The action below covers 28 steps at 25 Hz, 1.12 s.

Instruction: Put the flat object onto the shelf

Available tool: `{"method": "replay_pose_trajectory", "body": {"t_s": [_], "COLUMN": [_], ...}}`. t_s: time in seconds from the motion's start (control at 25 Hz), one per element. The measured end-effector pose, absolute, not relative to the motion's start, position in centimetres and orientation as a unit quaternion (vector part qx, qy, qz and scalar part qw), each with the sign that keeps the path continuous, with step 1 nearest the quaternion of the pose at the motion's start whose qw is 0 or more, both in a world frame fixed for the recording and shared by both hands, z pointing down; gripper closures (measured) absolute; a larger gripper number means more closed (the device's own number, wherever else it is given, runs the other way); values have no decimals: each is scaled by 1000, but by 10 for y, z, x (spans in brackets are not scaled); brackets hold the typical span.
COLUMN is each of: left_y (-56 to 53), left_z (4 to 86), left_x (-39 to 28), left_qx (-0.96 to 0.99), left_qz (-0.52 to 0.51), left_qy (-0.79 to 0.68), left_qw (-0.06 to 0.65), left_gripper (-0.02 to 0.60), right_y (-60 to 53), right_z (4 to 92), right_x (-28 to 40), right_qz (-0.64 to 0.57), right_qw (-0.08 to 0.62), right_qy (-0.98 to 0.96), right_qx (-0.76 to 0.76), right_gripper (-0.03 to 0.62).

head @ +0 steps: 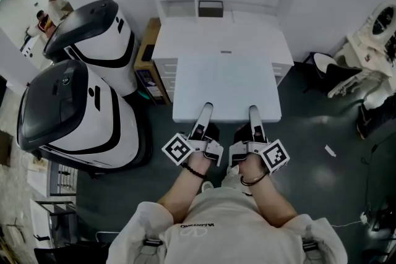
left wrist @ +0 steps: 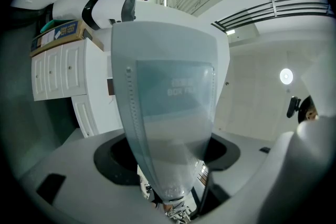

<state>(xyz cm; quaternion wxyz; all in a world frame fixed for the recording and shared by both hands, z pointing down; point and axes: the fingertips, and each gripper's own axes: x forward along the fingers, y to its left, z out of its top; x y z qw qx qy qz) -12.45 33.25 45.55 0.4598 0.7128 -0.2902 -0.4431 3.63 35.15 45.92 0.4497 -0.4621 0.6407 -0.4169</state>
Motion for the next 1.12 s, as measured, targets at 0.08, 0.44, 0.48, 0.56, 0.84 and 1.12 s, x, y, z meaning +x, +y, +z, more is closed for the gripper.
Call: {"method": "replay_pose_trajectory", "body": {"t_s": [0.08, 0.44, 0.48, 0.56, 0.84, 1.12], "left_y": [326, 272, 263, 245, 183, 140], "left_z": [455, 454, 452, 449, 439, 433], "left_x": [-122, -104, -100, -89, -46, -11], "left_qx": [712, 714, 716, 715, 720, 721], "left_qz": [-446, -442, -442, -444, -442, -444], "left_qy": [-289, -302, -302, -301, -310, -316], "left_qw": [459, 452, 449, 449, 436, 428], "left_gripper": [262, 262, 262, 262, 262, 262], "right_y": [344, 288, 278, 260, 195, 148], "right_z": [459, 461, 460, 458, 448, 444], "right_x": [38, 57, 61, 71, 115, 149], "right_qz": [-417, -427, -427, -426, -427, -432], "right_qw": [451, 453, 454, 457, 459, 459], "right_qy": [642, 641, 642, 641, 648, 652], "right_qx": [-460, -449, -447, -445, -432, -422], "right_gripper": [272, 272, 272, 272, 272, 273]}}
